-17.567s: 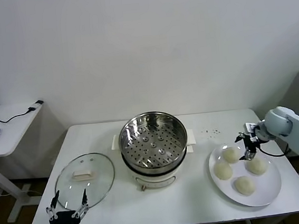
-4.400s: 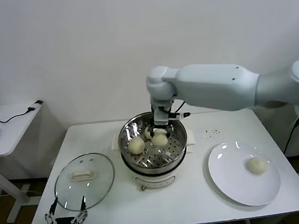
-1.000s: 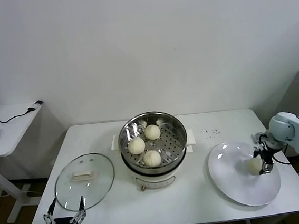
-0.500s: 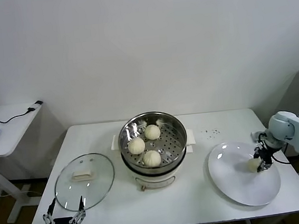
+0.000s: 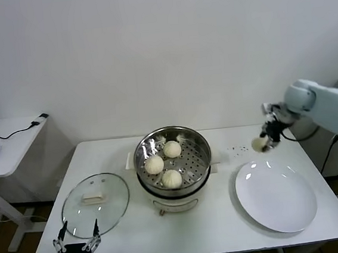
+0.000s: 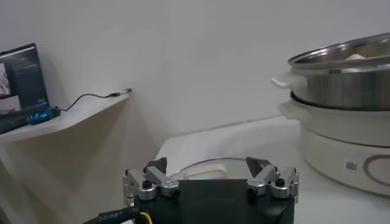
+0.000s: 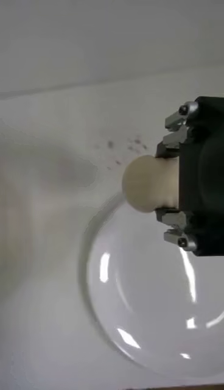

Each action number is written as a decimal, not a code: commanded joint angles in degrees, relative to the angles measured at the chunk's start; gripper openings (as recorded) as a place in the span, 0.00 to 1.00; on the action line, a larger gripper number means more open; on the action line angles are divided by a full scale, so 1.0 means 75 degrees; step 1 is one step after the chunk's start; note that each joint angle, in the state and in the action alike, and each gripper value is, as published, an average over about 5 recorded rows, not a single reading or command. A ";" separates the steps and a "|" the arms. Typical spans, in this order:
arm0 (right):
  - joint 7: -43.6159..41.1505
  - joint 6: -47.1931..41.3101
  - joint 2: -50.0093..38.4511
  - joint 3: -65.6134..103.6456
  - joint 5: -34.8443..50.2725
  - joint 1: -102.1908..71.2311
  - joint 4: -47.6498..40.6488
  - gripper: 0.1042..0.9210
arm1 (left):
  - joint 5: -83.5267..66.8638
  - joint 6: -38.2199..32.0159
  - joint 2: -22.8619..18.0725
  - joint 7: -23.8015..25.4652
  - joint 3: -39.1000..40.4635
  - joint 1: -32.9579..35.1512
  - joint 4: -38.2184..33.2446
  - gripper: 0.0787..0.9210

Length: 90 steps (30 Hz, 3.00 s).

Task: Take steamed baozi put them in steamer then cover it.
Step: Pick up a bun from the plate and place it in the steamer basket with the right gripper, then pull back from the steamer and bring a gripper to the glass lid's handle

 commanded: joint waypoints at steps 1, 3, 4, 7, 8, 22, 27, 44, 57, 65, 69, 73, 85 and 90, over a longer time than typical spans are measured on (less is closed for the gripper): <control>0.0364 -0.0418 0.2891 -0.2036 0.3348 0.2676 -0.0309 0.53 | -0.0097 -0.0031 0.0041 0.0009 0.0134 -0.0033 0.0008 0.88; 0.0465 -0.0500 0.3360 -0.2157 0.3591 0.2693 -0.0284 0.53 | -0.0127 -0.0037 0.0062 0.0006 0.0147 -0.0061 0.0013 0.88; 0.0525 -0.0546 0.3563 -0.2208 0.3691 0.2670 -0.0260 0.53 | -0.0137 -0.0045 0.0075 0.0006 0.0153 -0.0073 0.0017 0.88; 0.0737 -0.0729 0.3942 -0.2275 0.3909 0.2504 -0.0121 0.54 | -0.0155 -0.0076 0.0113 0.0009 0.0154 -0.0083 0.0023 0.88; 0.0815 -0.0790 0.4019 -0.2289 0.3961 0.2423 -0.0053 0.54 | -0.0167 -0.0084 0.0126 0.0010 0.0147 -0.0082 0.0024 0.88; 0.1522 -0.1122 0.4216 -0.3022 0.3830 0.1299 0.0521 0.54 | -0.0275 -0.0085 0.0223 0.0014 0.0114 -0.0152 0.0148 0.88; 0.1572 -0.1125 0.4183 -0.3128 0.3634 0.0959 0.0495 0.54 | -0.0318 -0.0089 0.0238 0.0014 0.0092 -0.0205 0.0251 0.88; 0.1629 -0.1193 0.4014 -0.3057 0.3513 0.0788 0.0476 0.61 | -0.0338 -0.0049 0.0286 0.0015 0.0084 -0.0380 0.0379 0.88; 0.1446 -0.1058 0.3280 -0.2467 0.3470 0.1336 0.0739 0.88 | -0.0306 -0.0025 0.0246 0.0017 0.0090 -0.0451 0.0317 0.88; 0.1959 0.0084 0.1939 -0.1680 0.3876 0.1631 0.1072 0.88 | -0.0282 0.0021 0.0257 0.0017 0.0038 -0.0563 0.0300 0.88; 0.3338 0.1187 0.1048 -0.1543 0.4646 0.1492 0.1750 0.88 | -0.0190 -0.0025 0.0253 0.0016 -0.0026 -0.0573 0.0351 0.88; 0.4747 0.2292 -0.0004 -0.0855 0.4857 0.0713 0.2390 0.88 | -0.0280 0.0012 0.0208 0.0038 -0.0078 -0.0564 0.0348 0.88; 0.6628 0.3419 -0.1926 0.4957 0.4535 -0.4686 0.3364 0.88 | 0.0217 0.0079 0.0092 0.0099 -0.0274 -0.0608 0.0080 0.88; 0.6793 0.3381 -0.2033 0.7027 0.4440 -0.6710 0.3627 0.88 | 0.0525 0.0097 0.0132 0.0072 -0.0278 -0.0524 -0.0046 0.88</control>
